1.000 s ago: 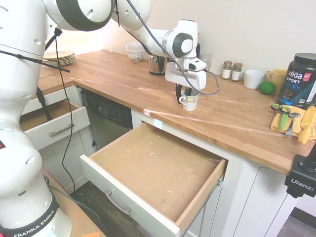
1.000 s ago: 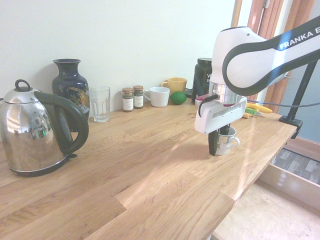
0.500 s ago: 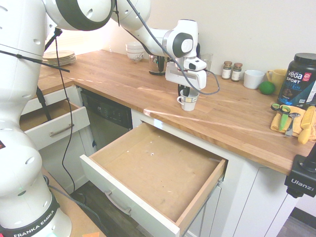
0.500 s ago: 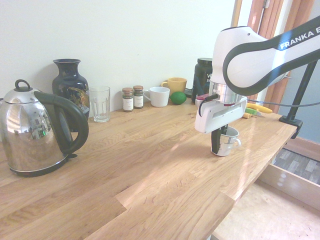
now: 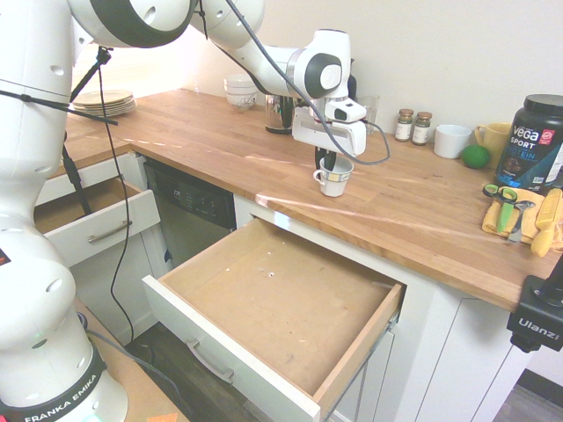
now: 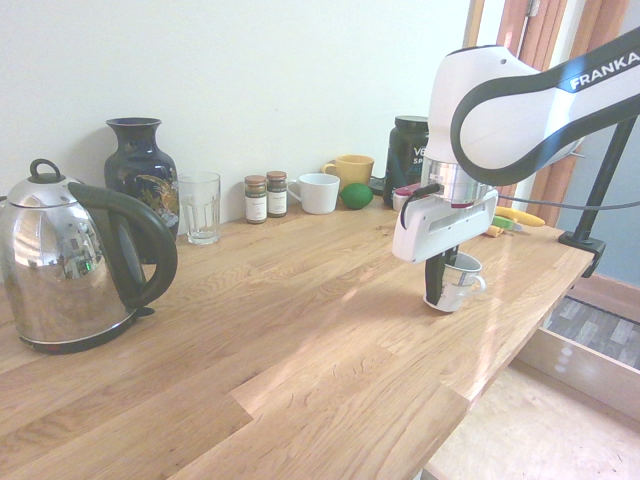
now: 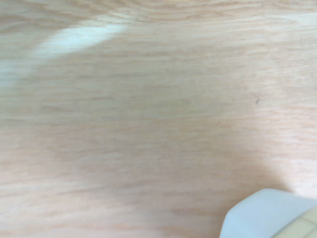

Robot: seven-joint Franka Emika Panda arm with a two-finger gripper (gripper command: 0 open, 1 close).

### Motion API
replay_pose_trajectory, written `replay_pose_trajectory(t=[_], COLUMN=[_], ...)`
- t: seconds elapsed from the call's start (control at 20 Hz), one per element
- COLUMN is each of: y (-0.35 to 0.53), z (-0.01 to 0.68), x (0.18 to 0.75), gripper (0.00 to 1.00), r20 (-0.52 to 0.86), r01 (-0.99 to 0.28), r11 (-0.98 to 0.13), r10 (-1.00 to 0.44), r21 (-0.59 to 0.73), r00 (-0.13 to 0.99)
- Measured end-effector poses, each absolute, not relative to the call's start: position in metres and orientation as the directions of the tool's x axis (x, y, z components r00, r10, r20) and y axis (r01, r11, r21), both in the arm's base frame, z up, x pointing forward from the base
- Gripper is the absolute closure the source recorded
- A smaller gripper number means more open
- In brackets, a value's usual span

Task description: Put cup in the drawer

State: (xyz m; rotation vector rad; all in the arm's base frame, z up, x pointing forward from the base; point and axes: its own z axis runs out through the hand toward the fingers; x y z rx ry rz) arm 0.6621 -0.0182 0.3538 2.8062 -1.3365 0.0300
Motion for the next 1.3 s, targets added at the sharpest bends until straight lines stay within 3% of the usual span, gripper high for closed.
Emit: replay_pose_trajectory(t=[0.6,1.3], y=[-0.025,-0.031], z=[0.399,0.398], x=[0.580,0.459], gripper=[1.00,1.00], r20=[0.045,0.046], r01=[-0.778,-0.774], r11=[-0.628,-0.633], r10=[-0.777,-0.773], r21=[0.015,0.009], r00=[0.627,0.633])
